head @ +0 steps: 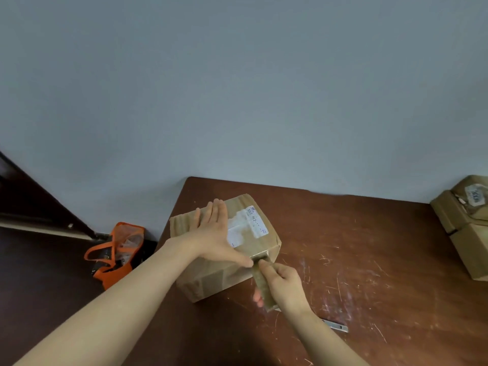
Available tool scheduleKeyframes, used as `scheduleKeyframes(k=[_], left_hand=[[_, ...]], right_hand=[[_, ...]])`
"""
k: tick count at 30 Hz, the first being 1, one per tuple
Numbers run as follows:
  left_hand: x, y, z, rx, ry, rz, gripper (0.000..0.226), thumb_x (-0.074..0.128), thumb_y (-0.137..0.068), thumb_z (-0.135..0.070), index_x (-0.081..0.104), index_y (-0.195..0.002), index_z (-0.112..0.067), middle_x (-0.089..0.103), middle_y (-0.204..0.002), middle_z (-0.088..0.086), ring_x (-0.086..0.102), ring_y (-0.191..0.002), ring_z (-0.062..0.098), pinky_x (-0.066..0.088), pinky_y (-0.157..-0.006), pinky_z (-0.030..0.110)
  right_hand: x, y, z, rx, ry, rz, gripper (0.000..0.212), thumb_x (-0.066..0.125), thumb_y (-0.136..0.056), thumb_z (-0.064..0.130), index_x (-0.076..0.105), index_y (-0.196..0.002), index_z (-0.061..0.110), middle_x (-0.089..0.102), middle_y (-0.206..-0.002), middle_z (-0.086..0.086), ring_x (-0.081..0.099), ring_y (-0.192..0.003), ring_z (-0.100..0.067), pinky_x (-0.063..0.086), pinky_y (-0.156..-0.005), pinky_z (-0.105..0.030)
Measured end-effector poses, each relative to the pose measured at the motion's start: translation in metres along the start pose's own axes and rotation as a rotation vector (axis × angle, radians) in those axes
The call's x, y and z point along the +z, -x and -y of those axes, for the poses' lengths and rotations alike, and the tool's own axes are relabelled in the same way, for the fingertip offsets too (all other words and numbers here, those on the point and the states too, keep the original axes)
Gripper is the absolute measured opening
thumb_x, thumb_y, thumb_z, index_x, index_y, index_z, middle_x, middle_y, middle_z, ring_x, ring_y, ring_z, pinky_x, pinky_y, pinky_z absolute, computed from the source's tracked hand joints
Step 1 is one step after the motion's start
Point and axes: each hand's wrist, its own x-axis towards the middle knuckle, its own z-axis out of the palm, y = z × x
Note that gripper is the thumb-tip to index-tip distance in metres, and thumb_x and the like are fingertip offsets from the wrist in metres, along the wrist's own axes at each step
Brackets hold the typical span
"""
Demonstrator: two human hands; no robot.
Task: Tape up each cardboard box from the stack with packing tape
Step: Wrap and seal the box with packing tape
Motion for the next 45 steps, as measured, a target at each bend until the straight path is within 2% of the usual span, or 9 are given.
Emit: scheduleKeyframes(k=[5,15,19,24,30,34,39,42,45], left_hand=[[-0.004,-0.04,-0.047,-0.078,0.103,-0.427,0.097,0.01,-0.087,-0.075,-0.013,-0.15,-0.006,-0.017,-0.159,0.012,-0.017,-0.147,0.022,-0.01,-0.119,0.039],[0.029,-0.042,-0.045,0.002,-0.061,-0.445,0.099,-0.014,-0.074,-0.076,-0.024,-0.144,-0.007,-0.025,-0.156,0.013,-0.023,-0.144,0.023,-0.014,-0.118,0.038],[0.0,-0.035,-0.031,0.08,0.022,-0.158,0.14,0.024,-0.052,-0.1,-0.024,-0.147,-0.01,-0.034,-0.152,0.014,-0.034,-0.139,0.025,-0.016,-0.116,0.046],[-0.012,-0.01,0.014,-0.026,-0.318,0.05,0.155,0.07,-0.046,-0.079,-0.041,-0.138,-0.021,-0.045,-0.144,0.016,-0.037,-0.137,0.032,-0.015,-0.111,0.059],[-0.029,-0.016,0.027,0.076,0.053,0.21,0.128,0.073,-0.055,-0.06,-0.006,-0.152,-0.029,0.012,-0.156,0.003,0.012,-0.145,0.024,0.026,-0.114,0.043],[-0.043,-0.012,0.036,0.115,0.376,0.267,0.1,0.074,-0.059,-0.051,0.032,-0.148,-0.032,0.053,-0.128,-0.014,0.054,-0.114,0.005,0.045,-0.092,0.021],[-0.028,-0.009,0.013,0.027,-0.112,-0.459,0.088,0.053,-0.083,-0.057,0.019,-0.152,-0.012,0.025,-0.156,0.009,0.024,-0.144,0.024,0.024,-0.115,0.038],[0.007,-0.004,0.004,0.059,-0.106,-0.269,0.124,0.047,-0.07,-0.082,-0.013,-0.151,-0.01,-0.025,-0.156,0.014,-0.029,-0.142,0.026,-0.017,-0.115,0.051],[0.032,-0.012,0.015,0.039,-0.16,-0.162,0.146,0.055,-0.055,-0.087,-0.03,-0.144,-0.01,-0.043,-0.146,0.015,-0.045,-0.132,0.026,-0.021,-0.112,0.054]], right_hand=[[-0.004,-0.003,0.006,0.003,-0.028,0.032,0.039,0.044,-0.101,0.023,0.056,-0.07,0.004,0.064,-0.054,-0.014,0.055,-0.042,-0.021,0.048,-0.047,-0.027],[-0.006,-0.011,0.016,0.012,-0.005,0.025,0.047,0.043,-0.1,0.024,0.057,-0.059,0.006,0.063,-0.053,-0.014,0.055,-0.044,-0.02,0.049,-0.05,-0.023],[-0.007,-0.012,0.02,0.039,-0.005,0.056,0.044,0.043,-0.101,0.027,0.056,-0.065,0.005,0.063,-0.053,-0.01,0.057,-0.045,-0.019,0.049,-0.049,-0.022],[-0.013,-0.009,0.021,0.036,-0.015,0.108,0.046,0.043,-0.1,0.029,0.057,-0.065,0.004,0.064,-0.056,-0.013,0.057,-0.045,-0.019,0.05,-0.053,-0.024],[-0.033,0.018,0.054,-0.024,-0.159,0.173,0.028,0.047,-0.094,0.017,0.062,-0.077,0.0,0.064,-0.063,-0.021,0.057,-0.051,-0.026,0.049,-0.056,-0.03],[-0.034,0.016,0.079,-0.176,-0.201,0.175,0.03,0.048,-0.097,0.016,0.065,-0.076,0.004,0.065,-0.065,-0.019,0.06,-0.053,-0.023,0.053,-0.062,-0.027],[-0.004,-0.031,0.112,-0.264,-0.157,0.061,0.047,0.05,-0.097,0.039,0.067,-0.067,0.007,0.068,-0.065,-0.018,0.063,-0.054,-0.021,0.053,-0.064,-0.027],[0.008,-0.059,0.128,-0.241,-0.093,0.027,0.054,0.045,-0.097,0.048,0.065,-0.075,0.003,0.068,-0.066,-0.014,0.063,-0.056,-0.019,0.051,-0.067,-0.028],[0.011,-0.085,0.133,-0.214,-0.011,0.002,0.069,0.047,-0.086,0.065,0.065,-0.09,-0.001,0.071,-0.078,-0.014,0.068,-0.073,-0.025,0.054,-0.085,-0.037]])
